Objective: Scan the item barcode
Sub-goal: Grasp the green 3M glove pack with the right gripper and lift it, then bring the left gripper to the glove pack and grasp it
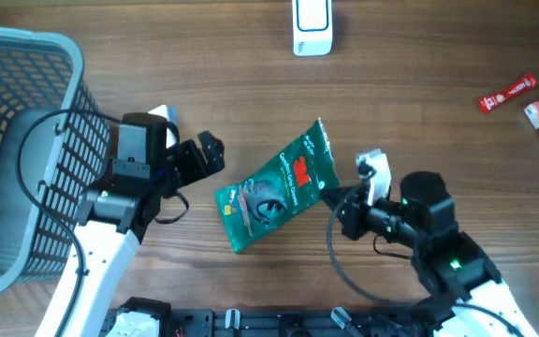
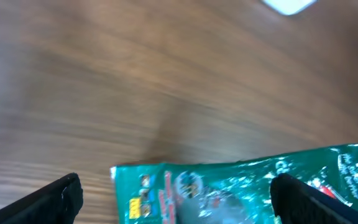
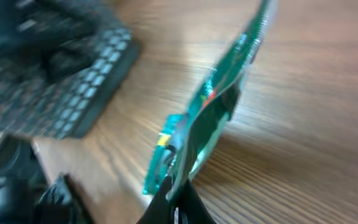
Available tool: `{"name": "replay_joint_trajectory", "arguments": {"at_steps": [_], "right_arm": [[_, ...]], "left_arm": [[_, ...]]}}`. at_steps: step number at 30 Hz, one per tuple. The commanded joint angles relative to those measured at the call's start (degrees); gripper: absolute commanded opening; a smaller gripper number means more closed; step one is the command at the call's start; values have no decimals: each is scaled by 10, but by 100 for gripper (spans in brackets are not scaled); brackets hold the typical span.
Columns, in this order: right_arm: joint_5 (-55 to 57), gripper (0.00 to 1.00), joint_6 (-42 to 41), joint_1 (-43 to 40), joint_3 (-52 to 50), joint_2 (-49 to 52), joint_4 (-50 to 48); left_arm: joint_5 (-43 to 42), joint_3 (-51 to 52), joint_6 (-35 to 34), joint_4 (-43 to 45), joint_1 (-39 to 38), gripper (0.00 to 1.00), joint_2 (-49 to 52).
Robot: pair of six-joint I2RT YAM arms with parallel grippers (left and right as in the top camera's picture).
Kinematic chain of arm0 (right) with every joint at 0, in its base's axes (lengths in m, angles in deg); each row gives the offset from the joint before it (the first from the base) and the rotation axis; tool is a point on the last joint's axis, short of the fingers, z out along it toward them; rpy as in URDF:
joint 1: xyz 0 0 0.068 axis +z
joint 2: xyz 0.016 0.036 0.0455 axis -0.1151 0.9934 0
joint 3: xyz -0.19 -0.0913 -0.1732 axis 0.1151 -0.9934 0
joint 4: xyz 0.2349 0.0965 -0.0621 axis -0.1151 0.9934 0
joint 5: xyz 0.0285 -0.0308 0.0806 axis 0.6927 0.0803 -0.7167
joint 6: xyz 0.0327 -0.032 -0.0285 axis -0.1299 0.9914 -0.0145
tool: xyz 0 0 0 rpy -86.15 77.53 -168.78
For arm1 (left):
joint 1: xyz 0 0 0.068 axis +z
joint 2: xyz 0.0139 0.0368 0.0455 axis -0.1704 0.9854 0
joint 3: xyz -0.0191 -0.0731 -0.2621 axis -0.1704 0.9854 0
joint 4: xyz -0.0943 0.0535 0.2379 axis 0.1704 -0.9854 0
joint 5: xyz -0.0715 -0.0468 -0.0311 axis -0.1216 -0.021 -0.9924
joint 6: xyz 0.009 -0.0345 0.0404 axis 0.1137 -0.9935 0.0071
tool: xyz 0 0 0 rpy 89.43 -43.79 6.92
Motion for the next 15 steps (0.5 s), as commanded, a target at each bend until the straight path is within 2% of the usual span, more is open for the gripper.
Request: {"name": "replay_joint_trajectory", "arguments": {"at_steps": [1, 5, 7, 11, 15], "right_arm": [[-117, 5, 83, 1, 12, -45, 0], [-219, 5, 115, 1, 12, -51, 0], [-245, 5, 127, 1, 12, -51, -1], [-272, 4, 150, 1, 12, -51, -1], [-360, 4, 158, 1, 12, -51, -34]], "left_arm": [[-134, -5, -4, 63, 5, 100, 0], [-297, -5, -5, 148, 17, 100, 0], [-342, -5, 25, 172, 26, 100, 0], [-367, -5, 228, 153, 28, 100, 0], [-367, -5, 335, 103, 28, 100, 1]]}}
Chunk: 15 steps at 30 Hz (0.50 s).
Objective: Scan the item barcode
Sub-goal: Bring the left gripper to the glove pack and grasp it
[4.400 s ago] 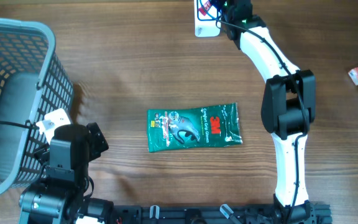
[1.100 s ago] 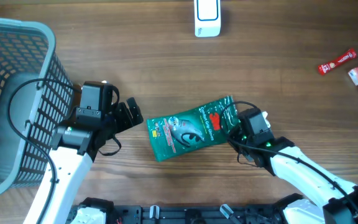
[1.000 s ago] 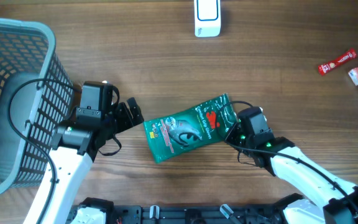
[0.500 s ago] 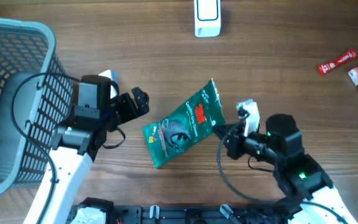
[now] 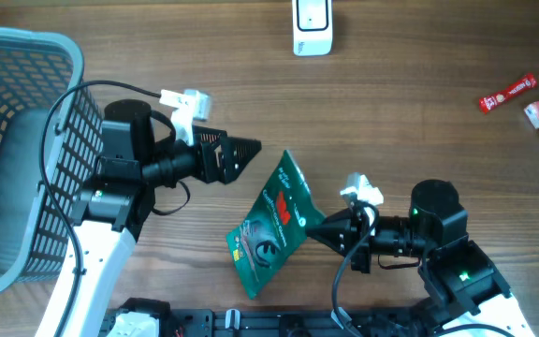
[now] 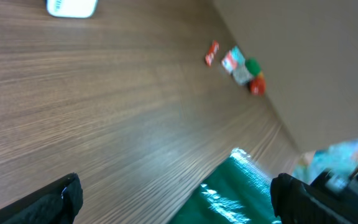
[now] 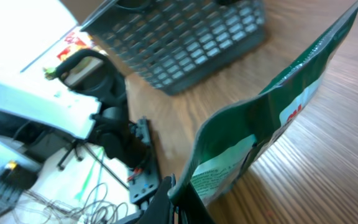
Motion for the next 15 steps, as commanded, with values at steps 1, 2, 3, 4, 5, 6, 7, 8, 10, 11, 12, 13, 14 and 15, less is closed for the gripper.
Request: {"name": "replay_joint_trajectory", "arguments": {"at_steps": [1, 2, 3, 4, 5, 6, 7, 8, 10, 11, 12, 13, 14, 15], "right_arm": [[-121, 4, 18, 1, 12, -5, -51], [-131, 4, 11, 1, 12, -5, -66], [-132, 4, -2, 1, 12, -5, -79], [-132, 4, -11, 1, 12, -5, -92], [-132, 4, -11, 1, 12, -5, -97], [-132, 4, -11, 1, 12, -5, -98], [-132, 5, -13, 1, 12, -5, -98], [-132, 4, -19, 1, 12, -5, -98], [-135, 4, -24, 1, 12, -5, -101], [-137, 4, -24, 1, 12, -5, -103], [-139, 4, -24, 1, 12, -5, -109], [-141, 4, -26, 1, 12, -5, -116], [-141, 4, -26, 1, 12, -5, -124], [-141, 4, -26, 1, 12, -5, -131]], "left_arm": [[-26, -5, 155, -39, 3, 100, 1], [-26, -5, 165, -47, 4, 100, 1], [-27, -5, 174, -57, 5, 100, 1], [-33, -5, 175, -63, 7, 100, 1], [-55, -5, 191, -69, 9, 100, 1], [-88, -5, 213, -75, 11, 100, 1], [-114, -5, 225, -79, 14, 100, 1], [-150, -5, 232, -83, 17, 100, 2], [-185, -5, 232, -83, 27, 100, 2], [-195, -5, 233, -83, 32, 100, 2], [-210, -5, 236, -83, 38, 100, 2], [-234, -5, 245, -83, 44, 100, 2], [-260, -5, 247, -83, 49, 100, 2], [-283, -5, 247, -83, 54, 100, 2]]}}
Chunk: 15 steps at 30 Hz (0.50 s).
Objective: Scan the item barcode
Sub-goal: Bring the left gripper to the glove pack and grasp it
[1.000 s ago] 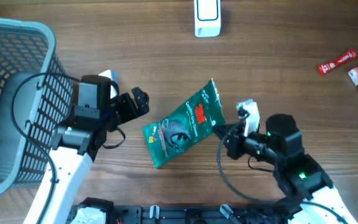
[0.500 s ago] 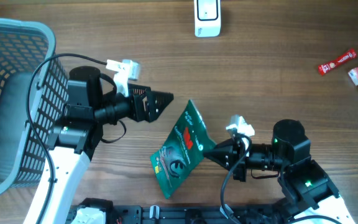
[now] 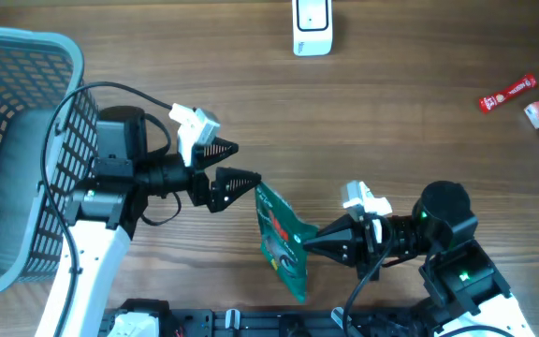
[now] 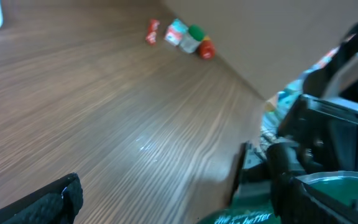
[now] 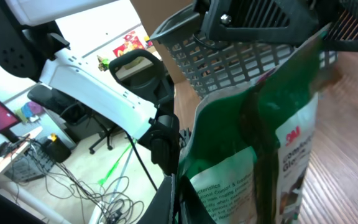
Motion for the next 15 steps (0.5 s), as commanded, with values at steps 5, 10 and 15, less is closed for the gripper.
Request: {"name": "replay_joint_trajectory", "arguments": {"at_steps": [5, 10, 15], "right_arm": [[-21, 4, -20, 1, 12, -4, -54], [-12, 4, -23, -8, 12, 10, -59], [-10, 4, -31, -42, 12, 54, -65]], "left_arm": [[-149, -5, 28, -5, 24, 100, 1], [-149, -5, 72, -55, 24, 100, 1], [-148, -5, 120, -127, 24, 100, 1]]}}
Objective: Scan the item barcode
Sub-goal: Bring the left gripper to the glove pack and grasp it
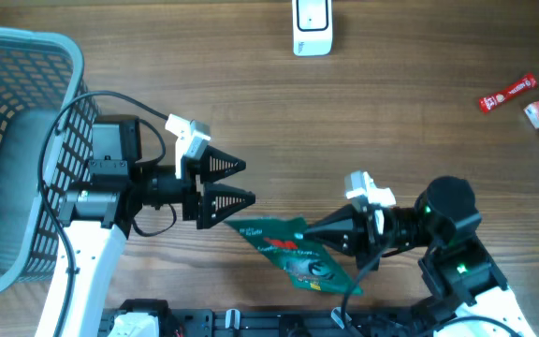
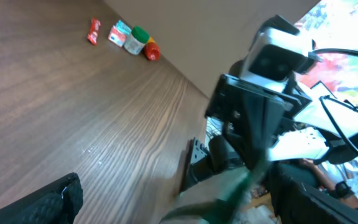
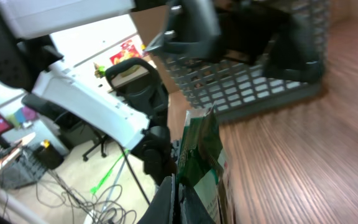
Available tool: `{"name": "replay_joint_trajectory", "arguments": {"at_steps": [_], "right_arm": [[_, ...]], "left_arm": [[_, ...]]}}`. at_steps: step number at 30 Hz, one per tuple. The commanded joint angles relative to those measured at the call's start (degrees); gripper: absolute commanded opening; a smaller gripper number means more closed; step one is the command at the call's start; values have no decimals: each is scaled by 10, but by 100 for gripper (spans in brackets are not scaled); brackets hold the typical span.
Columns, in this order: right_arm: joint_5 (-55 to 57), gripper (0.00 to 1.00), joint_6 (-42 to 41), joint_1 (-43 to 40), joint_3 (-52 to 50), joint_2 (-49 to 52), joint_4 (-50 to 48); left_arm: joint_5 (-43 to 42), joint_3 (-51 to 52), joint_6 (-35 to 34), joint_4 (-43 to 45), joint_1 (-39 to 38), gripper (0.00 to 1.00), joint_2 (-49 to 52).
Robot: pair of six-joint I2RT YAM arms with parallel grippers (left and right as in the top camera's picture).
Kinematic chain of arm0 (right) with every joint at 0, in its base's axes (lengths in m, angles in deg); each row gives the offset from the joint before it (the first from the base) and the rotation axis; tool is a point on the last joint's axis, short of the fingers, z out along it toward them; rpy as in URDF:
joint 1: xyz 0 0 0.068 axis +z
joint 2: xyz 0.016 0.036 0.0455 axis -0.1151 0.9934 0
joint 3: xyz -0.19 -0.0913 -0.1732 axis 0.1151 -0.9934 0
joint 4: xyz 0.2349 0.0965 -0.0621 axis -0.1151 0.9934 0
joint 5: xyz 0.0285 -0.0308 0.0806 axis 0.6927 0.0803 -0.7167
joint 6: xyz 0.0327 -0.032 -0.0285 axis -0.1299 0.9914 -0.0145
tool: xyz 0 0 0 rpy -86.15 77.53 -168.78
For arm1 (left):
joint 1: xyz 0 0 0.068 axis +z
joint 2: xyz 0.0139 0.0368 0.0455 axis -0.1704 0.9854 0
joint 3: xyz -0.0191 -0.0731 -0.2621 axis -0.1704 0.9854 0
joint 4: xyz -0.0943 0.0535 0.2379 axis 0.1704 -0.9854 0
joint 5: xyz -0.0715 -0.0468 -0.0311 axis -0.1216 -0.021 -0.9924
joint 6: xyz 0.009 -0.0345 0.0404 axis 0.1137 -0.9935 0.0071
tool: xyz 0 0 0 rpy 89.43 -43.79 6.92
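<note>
The green snack packet (image 1: 288, 245) hangs above the table front, tilted nearly flat. My right gripper (image 1: 333, 240) is shut on its right edge. In the right wrist view the packet (image 3: 201, 155) rises from the shut fingers (image 3: 176, 200). My left gripper (image 1: 249, 184) stands open just above and left of the packet, pointing right, with nothing between its fingers. In the left wrist view the packet (image 2: 229, 196) is a green blur between the open fingertips (image 2: 55, 199). The white scanner (image 1: 312, 25) stands at the far edge.
A grey mesh basket (image 1: 17, 140) fills the left side and shows behind the packet as the basket (image 3: 253, 87) in the right wrist view. A red sachet (image 1: 507, 93) and small items lie at the far right.
The packet has turned from standing on edge to lying nearly flat in my right gripper, reaching left under the left gripper's tips. The left gripper has shifted slightly back and stays open.
The packet first lay flat between the arms, my right gripper shut on its right edge. Then it was lifted and tilted, then stood on edge before the open left gripper. Now it is turned nearly flat, held low at the table's front.
</note>
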Motion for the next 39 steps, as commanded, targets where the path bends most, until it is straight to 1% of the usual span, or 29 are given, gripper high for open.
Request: {"name": "replay_joint_trajectory", "arguments": {"at_steps": [1, 3, 6, 8, 13, 16, 19, 21, 23, 24, 25, 27, 28, 31, 32, 33, 34, 35, 36, 37, 38, 39], "right_arm": [[-6, 4, -16, -23, 12, 33, -21], [-28, 5, -47, -32, 12, 53, -74], [-66, 4, -110, -35, 12, 82, -186], [-70, 4, -135, -35, 12, 102, -236], [-70, 5, -141, -35, 12, 151, -247], [-78, 5, -168, -35, 12, 173, -282], [-83, 4, -202, -35, 12, 180, -339], [-85, 5, -228, -35, 12, 180, -380], [-89, 4, -235, -35, 12, 180, -391], [-91, 4, -238, -35, 12, 180, -392], [-95, 4, -239, -35, 12, 180, -392], [-96, 4, -240, -35, 12, 180, -392], [-96, 5, -240, -35, 12, 180, -392], [-96, 4, -244, -35, 12, 180, -392], [-96, 4, -246, -35, 12, 180, -392], [-97, 14, -257, -35, 12, 180, -392], [-103, 32, -263, -36, 12, 180, -392], [-110, 56, -268, -38, 12, 180, -392], [-116, 71, -270, -42, 12, 180, -392], [-127, 89, -270, -47, 12, 180, -392], [-138, 100, -269, -52, 12, 180, -392], [-156, 100, -268, -63, 12, 180, -392]], "left_arm": [[-13, -4, 66, -39, 3, 100, 1], [-13, -5, 80, -55, 3, 100, 1], [-13, -4, 80, -59, 3, 100, 1], [-13, -5, 80, -64, 3, 100, 1], [-13, -4, 85, -70, -13, 100, 1], [-7, -4, 96, -70, -42, 99, 1], [23, -5, 96, -70, -64, 99, 1], [68, -4, 95, -72, -77, 99, 1], [110, -4, 95, -79, -83, 99, 1], [134, -5, 95, -87, -84, 97, 1], [150, -4, 95, -91, -84, 92, 1], [178, -5, 95, -96, -84, 71, 1], [185, -5, 95, -97, -84, 58, 1], [187, -4, 95, -98, -84, 29, 1], [187, -5, 95, -98, -84, 15, 1], [187, -5, 95, -98, -84, 4, 1], [185, -5, 93, -98, -84, 4, 1], [180, -5, 93, -98, -84, 4, 1], [178, -5, 92, -97, -84, 4, 1], [176, -5, 91, -97, -84, 4, 0], [170, -5, 91, -97, -84, 4, 0], [155, -5, 90, -94, -83, 4, -2]]}}
